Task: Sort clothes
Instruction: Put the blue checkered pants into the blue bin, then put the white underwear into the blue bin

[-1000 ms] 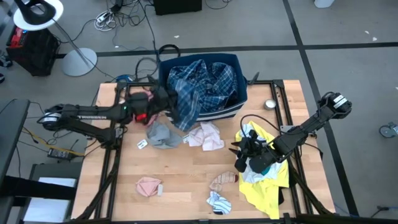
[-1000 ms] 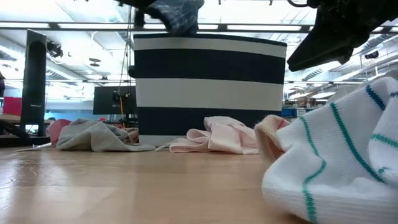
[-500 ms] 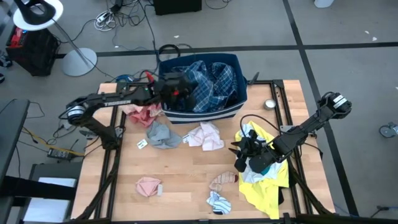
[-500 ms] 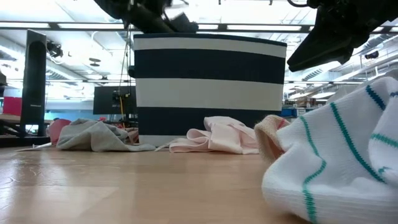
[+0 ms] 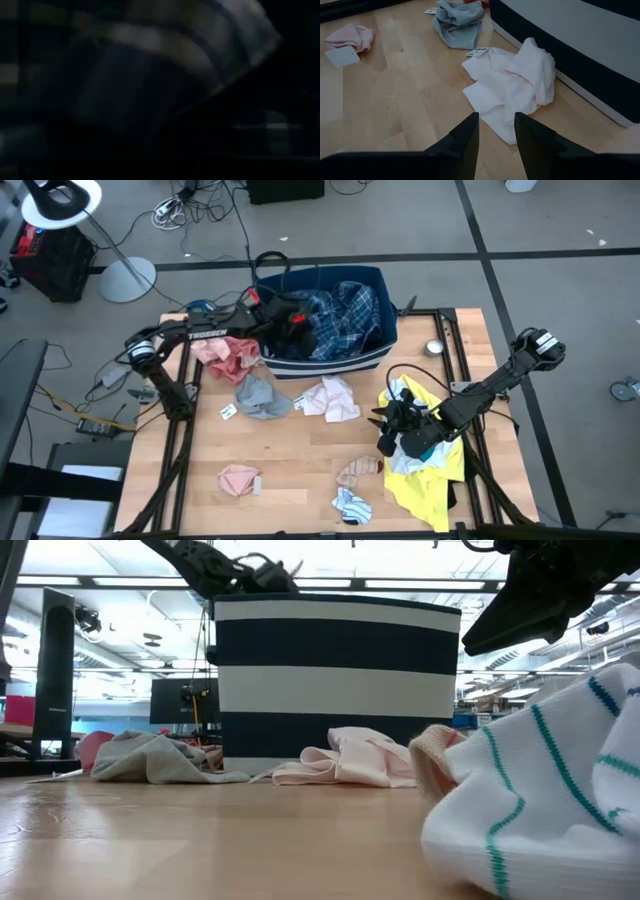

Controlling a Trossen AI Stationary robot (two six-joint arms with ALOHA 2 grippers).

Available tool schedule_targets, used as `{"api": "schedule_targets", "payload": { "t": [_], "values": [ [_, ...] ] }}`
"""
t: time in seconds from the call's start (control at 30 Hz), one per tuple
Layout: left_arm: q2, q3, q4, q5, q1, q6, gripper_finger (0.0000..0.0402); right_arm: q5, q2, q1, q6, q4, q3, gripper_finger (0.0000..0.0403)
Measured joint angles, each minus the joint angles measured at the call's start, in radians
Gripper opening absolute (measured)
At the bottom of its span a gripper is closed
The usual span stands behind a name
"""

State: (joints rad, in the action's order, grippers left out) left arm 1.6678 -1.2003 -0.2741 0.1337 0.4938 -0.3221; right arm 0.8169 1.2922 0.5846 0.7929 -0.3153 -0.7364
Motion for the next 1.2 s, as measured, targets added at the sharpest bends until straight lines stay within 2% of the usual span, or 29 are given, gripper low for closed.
{"api": "schedule_targets", "payload": {
  "t": [0.23,0.5,0.63,0.9,1.03,1.2],
  "values": [
    [0.081,-0.008,-0.083,-0.016,0.021,0.005,0.0,0.0,0.0,0.0,0.001,0.003,0.0,0.0126],
    [0.046,-0.078,-0.155,-0.074,0.015,0.115,0.0,0.0,0.0,0.0,0.001,0.004,0.0,0.0126],
    [-0.032,-0.143,-0.21,-0.088,0.003,0.168,0.0,-0.001,0.0,0.0,0.001,0.004,0.0,0.0126],
    [-0.205,-0.148,-0.387,-0.087,-0.043,0.219,0.0001,-0.006,0.0,0.002,0.0,0.003,0.0,0.0126],
    [-0.298,-0.148,-0.451,-0.086,-0.109,0.229,0.0001,-0.007,0.0,0.002,0.0,0.007,0.0,0.0126],
    [-0.44,-0.135,-0.444,-0.082,-0.219,0.24,0.0001,-0.007,0.0,0.002,0.0,0.006,0.0,0.0126]
  ]
}}
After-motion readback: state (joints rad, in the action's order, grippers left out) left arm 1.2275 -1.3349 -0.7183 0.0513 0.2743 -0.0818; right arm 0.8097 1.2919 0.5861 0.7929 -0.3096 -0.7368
